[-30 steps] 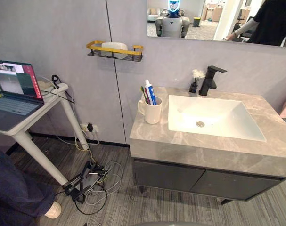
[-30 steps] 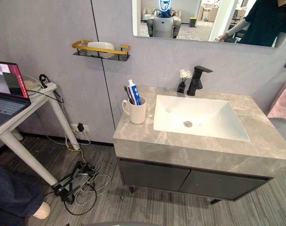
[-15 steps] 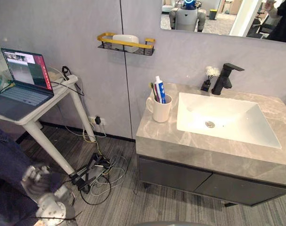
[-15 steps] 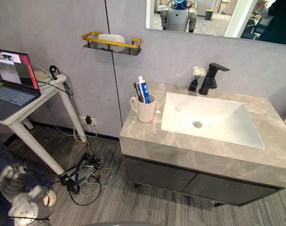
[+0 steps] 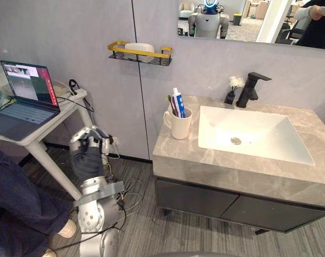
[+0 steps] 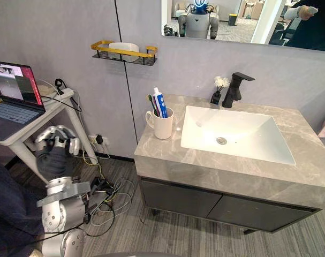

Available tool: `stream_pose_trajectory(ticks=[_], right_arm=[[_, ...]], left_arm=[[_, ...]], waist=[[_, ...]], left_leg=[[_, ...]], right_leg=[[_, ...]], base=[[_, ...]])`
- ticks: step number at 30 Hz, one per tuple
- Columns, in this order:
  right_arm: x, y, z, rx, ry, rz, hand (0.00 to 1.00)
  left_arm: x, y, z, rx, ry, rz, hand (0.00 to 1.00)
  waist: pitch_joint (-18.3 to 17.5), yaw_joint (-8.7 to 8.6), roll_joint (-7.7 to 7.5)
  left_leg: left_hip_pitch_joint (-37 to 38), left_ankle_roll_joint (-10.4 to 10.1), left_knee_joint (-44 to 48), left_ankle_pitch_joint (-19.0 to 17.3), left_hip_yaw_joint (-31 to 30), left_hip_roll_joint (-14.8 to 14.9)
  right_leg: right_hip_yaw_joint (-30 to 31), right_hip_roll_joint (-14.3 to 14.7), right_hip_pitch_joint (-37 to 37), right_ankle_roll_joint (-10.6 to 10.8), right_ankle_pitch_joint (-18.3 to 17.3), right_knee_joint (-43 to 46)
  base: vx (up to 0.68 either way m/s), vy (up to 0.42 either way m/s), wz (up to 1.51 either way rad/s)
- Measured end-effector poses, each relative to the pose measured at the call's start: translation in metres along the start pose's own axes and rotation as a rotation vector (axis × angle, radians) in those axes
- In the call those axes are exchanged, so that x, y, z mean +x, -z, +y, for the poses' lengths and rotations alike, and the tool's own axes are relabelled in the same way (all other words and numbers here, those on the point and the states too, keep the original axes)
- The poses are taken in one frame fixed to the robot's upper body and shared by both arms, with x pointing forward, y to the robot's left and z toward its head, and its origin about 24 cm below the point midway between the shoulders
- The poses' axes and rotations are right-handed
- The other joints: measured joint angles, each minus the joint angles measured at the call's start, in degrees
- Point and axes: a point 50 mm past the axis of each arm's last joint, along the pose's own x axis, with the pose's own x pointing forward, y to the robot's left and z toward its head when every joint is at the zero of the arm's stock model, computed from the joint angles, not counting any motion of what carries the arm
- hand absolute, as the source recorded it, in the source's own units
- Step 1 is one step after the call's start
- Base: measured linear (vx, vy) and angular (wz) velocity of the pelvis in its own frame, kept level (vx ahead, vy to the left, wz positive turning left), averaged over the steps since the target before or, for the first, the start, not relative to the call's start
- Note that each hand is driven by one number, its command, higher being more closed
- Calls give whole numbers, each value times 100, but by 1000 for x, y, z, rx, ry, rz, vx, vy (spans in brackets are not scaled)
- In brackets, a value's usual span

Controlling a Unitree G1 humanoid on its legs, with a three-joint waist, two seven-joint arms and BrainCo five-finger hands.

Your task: Organize washtable

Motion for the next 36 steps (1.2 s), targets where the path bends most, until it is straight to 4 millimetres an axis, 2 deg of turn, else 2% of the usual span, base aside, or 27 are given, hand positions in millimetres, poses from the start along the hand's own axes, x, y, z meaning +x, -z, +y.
stream_pose_trajectory(ticks=[3,4,6,7,11,14,18,20,22,24,36], right_arm=[[2,-7,1,-50,-16,-17,0],[3,-12,3,-70,-23,-33,0],[3,-14,3,-82,-33,-40,0],[4,-17,5,-91,-48,-49,0],[4,-23,4,-97,-51,-67,0],[4,-25,5,-96,-52,-69,0],[4,-25,8,-93,-59,-66,0],[4,-25,8,-92,-59,-67,0],[4,-27,9,-91,-61,-72,0],[4,-27,9,-91,-61,-74,0],[4,-30,11,-97,-66,-88,0]], left_arm=[[4,30,6,32,36,165,100],[7,46,8,62,60,244,100],[17,61,11,102,84,316,100],[24,68,16,133,95,348,100],[46,84,21,191,94,412,100],[52,94,25,229,69,463,100],[70,93,28,348,58,445,100],[74,95,31,389,53,455,100],[76,95,33,416,30,455,100],[76,95,33,437,25,447,100],[84,93,32,439,-3,426,100]], waist=[[10,-103,15],[16,-161,20],[19,-221,17],[21,-289,11],[51,-312,-17],[128,-438,-29],[175,-454,-100],[185,-480,-118],[194,-584,-131],[196,-590,-133],[336,-596,-160]], left_leg=[[-12,0,-14,0,41,0],[-16,-1,-46,1,81,7],[-34,-10,-100,7,120,15],[-89,-12,-101,8,123,15],[-196,-24,-132,14,208,28],[-198,-31,-155,19,208,29],[-133,-31,-170,17,302,9],[-96,-25,-152,13,385,-20],[-102,-10,-118,4,402,-68],[-98,32,-85,-35,469,-83],[-235,68,-87,-71,505,-112]], right_leg=[[33,37,39,-67,81,-171],[90,69,36,-78,144,-283],[150,105,3,-125,191,-389],[164,124,-17,-135,232,-480],[274,145,-210,-120,259,-486],[275,151,-239,-70,289,-485],[390,136,-302,-76,298,-484],[461,103,-304,-76,299,-484],[478,55,-307,-76,299,-484],[531,39,-323,-74,303,-485],[605,19,-537,-55,459,-519]], base=[[-42,4,-10],[-40,-1,-15],[-34,-6,-13],[-13,-5,-8],[35,9,-13],[91,15,-3],[105,28,-12],[52,34,-18],[33,35,-8],[11,34,-13],[-64,2,-5]])
